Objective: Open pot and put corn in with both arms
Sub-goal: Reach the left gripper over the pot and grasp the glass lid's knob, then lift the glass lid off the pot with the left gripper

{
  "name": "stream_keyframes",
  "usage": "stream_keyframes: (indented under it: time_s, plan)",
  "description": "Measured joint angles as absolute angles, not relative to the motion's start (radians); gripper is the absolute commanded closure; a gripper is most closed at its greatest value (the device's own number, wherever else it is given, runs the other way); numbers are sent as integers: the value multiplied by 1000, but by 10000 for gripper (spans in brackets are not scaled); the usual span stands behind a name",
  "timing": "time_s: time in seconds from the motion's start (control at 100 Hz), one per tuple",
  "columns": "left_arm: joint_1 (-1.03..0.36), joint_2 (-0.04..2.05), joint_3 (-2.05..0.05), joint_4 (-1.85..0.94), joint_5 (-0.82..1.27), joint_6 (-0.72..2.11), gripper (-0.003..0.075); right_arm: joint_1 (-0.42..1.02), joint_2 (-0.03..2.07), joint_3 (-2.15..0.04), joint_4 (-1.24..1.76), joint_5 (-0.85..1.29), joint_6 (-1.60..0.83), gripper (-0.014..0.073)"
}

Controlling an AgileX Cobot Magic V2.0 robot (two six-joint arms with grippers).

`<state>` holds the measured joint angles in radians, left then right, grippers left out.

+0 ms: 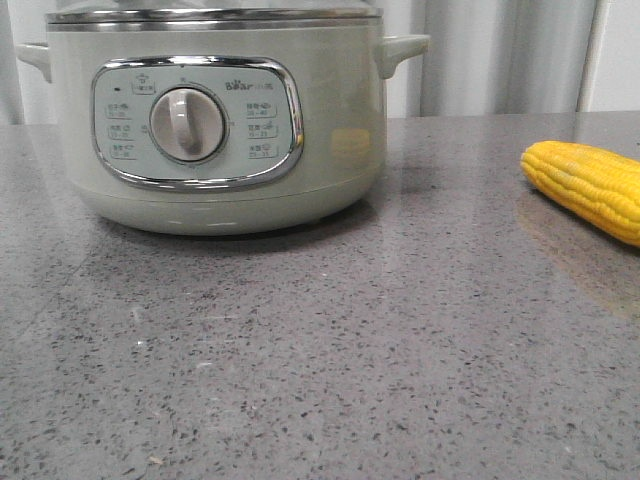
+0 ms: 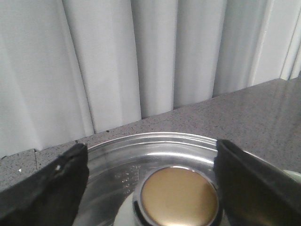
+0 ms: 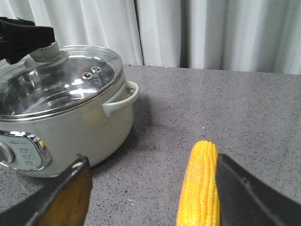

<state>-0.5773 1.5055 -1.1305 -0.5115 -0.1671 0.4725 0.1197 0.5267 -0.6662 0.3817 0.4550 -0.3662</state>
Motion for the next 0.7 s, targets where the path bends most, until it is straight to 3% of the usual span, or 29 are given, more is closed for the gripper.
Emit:
stream_keyframes:
  time_s: [0.54, 0.7]
  plan:
    - [-610, 1539, -1131, -559, -144, 467, 232, 120, 527, -666, 380, 481, -366, 135]
    - [-610, 1539, -1131, -570, -144, 467, 367, 120, 527, -666, 380, 486, -366, 135]
